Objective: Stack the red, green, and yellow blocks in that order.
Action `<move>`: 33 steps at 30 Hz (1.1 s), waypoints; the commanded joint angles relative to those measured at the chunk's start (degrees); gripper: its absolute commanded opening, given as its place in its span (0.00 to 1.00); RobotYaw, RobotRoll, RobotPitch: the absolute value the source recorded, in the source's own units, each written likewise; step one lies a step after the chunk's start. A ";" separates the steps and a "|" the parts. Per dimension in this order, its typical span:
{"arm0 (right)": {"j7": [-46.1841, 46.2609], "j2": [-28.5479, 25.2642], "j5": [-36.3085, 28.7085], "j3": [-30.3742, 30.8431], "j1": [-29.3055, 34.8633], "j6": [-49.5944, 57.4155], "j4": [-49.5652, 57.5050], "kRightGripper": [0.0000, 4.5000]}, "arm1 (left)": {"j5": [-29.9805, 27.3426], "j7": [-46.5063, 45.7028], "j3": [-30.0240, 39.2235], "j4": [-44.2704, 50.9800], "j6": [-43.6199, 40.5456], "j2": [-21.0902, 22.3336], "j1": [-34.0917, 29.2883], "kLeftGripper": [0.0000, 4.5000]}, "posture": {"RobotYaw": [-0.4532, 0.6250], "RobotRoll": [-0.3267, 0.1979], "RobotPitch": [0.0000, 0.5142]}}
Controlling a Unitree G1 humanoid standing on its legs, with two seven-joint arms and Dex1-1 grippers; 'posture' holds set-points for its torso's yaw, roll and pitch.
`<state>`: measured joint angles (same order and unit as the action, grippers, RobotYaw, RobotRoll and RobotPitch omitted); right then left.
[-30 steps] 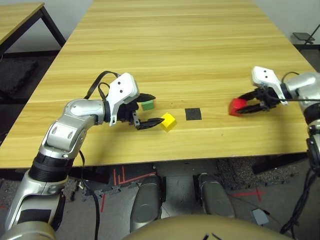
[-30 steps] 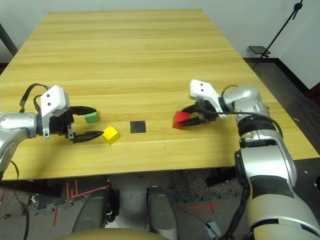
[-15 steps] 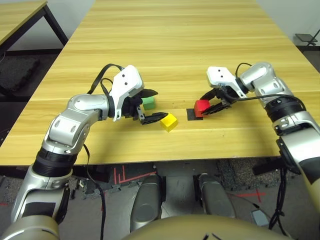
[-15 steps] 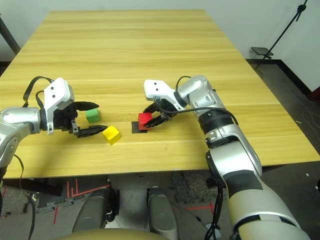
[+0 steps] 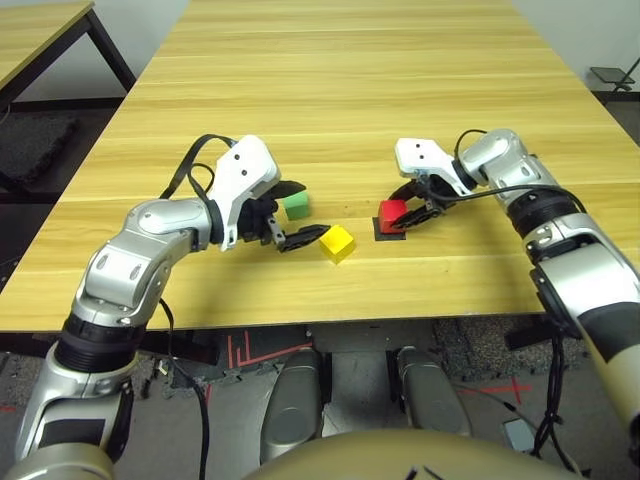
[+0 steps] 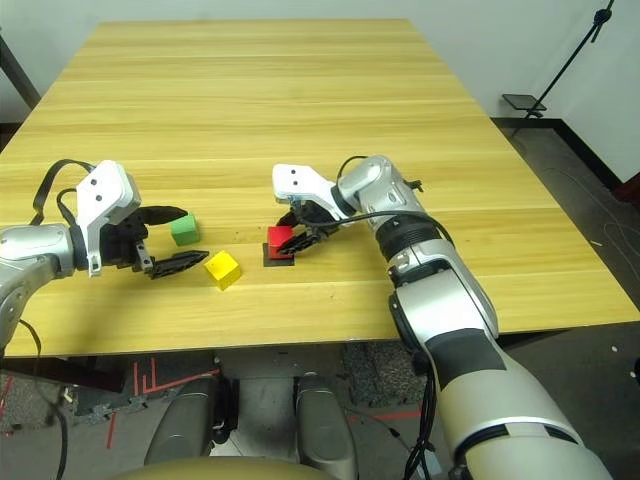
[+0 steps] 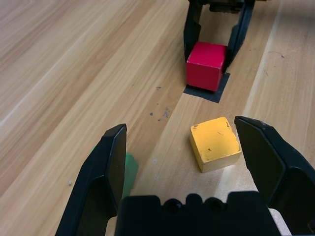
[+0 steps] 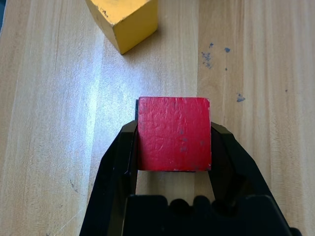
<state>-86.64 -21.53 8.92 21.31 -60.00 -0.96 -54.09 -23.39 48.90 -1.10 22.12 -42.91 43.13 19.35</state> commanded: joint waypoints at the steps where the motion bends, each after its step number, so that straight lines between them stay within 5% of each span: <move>1: -0.52 -0.32 0.83 0.79 0.70 -1.78 0.00 0.62 | 1.28 0.51 -0.84 -2.30 2.26 0.60 1.49 1.00 | 0.79 0.25 0.14; 7: -3.28 -1.60 -2.09 -1.34 0.72 -2.84 1.62 0.99 | 5.52 4.22 -5.25 -12.28 7.34 0.78 9.08 1.00 | 0.75 0.28 0.13; 14: -5.86 -9.62 -11.51 -3.54 0.89 3.17 10.03 0.99 | 12.75 12.83 -12.74 -29.09 15.84 1.16 18.96 1.00 | 0.66 0.33 0.11; 21: -5.81 -20.38 -19.73 -6.75 11.44 15.25 28.23 0.99 | 18.88 18.02 -17.18 -41.61 18.81 -0.19 24.13 1.00 | 0.59 0.35 0.11; 33: 0.16 -23.22 -22.69 -12.00 18.54 24.25 41.16 0.99 | 25.22 20.60 -18.94 -53.85 24.48 -4.43 29.23 1.00 | 0.51 0.39 0.09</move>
<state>-87.09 -44.27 -12.64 10.22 -41.79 22.47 -14.43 0.82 68.98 -19.22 -30.66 -19.16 39.00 48.13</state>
